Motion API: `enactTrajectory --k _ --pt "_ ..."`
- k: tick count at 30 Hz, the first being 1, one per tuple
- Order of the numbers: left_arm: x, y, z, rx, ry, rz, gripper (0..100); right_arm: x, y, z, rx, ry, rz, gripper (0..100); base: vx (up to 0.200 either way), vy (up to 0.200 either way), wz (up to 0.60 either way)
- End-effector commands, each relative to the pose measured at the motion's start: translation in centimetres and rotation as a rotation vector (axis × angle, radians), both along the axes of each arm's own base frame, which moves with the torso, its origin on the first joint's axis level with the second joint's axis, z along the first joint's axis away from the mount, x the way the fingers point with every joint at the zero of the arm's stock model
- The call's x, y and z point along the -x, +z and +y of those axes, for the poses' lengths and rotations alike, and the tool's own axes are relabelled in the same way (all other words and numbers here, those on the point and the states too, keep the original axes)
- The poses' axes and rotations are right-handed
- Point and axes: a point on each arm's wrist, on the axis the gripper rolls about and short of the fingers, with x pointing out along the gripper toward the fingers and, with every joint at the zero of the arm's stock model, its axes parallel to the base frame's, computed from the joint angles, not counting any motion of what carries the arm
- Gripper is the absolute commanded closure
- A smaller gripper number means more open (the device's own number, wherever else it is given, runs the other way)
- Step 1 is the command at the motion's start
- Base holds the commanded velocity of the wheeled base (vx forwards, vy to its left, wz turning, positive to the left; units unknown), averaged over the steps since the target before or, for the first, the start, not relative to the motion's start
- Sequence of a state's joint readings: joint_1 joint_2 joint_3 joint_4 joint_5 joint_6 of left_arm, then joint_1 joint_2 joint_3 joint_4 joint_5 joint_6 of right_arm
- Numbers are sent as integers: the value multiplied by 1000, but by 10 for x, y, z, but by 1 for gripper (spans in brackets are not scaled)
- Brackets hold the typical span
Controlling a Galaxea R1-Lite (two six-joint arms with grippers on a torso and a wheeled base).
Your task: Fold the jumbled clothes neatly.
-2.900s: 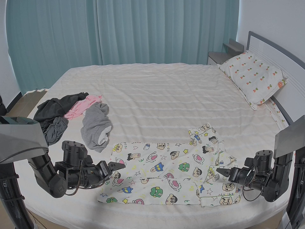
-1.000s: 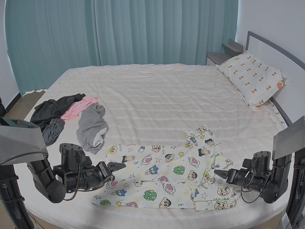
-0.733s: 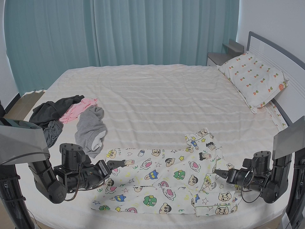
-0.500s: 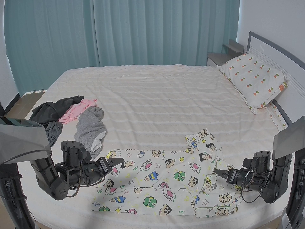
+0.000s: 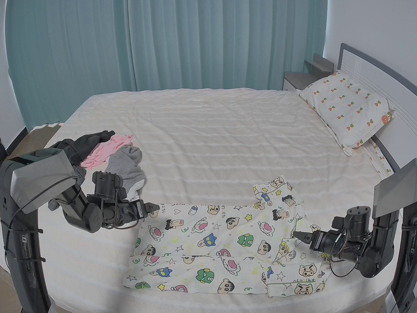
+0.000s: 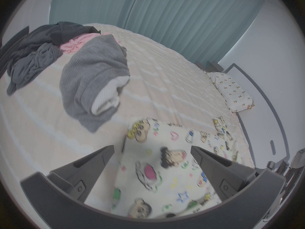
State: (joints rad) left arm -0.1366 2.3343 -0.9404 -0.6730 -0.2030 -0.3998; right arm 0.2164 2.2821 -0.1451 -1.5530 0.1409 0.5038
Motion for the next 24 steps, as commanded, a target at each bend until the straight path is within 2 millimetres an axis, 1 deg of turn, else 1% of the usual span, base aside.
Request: enactTrajectory --k 1,4,6,7,8,12,24 --pt "-22 -34 1 -25 -1 51 0 0 0 0 -1 1 -6 0 0 0 0" --pt "-25 -38 -6 -27 -15 51 0 0 -1 0 -1 2 -4 0 0 0 0" --pt "-30 -40 -14 -38 -20 40 0 0 -1 1 0 4 -3 0 0 0 0" --pt "-30 -40 -14 -38 -20 40 0 0 -1 1 0 4 -3 0 0 0 0" --pt "-33 -45 -20 -62 -10 35 0 1 0 1 0 2 -4 0 0 0 0" --pt "-43 -44 -27 -71 -1 4 0 0 0 0 7 -8 -6 0 0 0 0" --pt "-41 -45 -37 -84 -16 13 0 0 0 0 7 -9 -8 0 0 0 0"
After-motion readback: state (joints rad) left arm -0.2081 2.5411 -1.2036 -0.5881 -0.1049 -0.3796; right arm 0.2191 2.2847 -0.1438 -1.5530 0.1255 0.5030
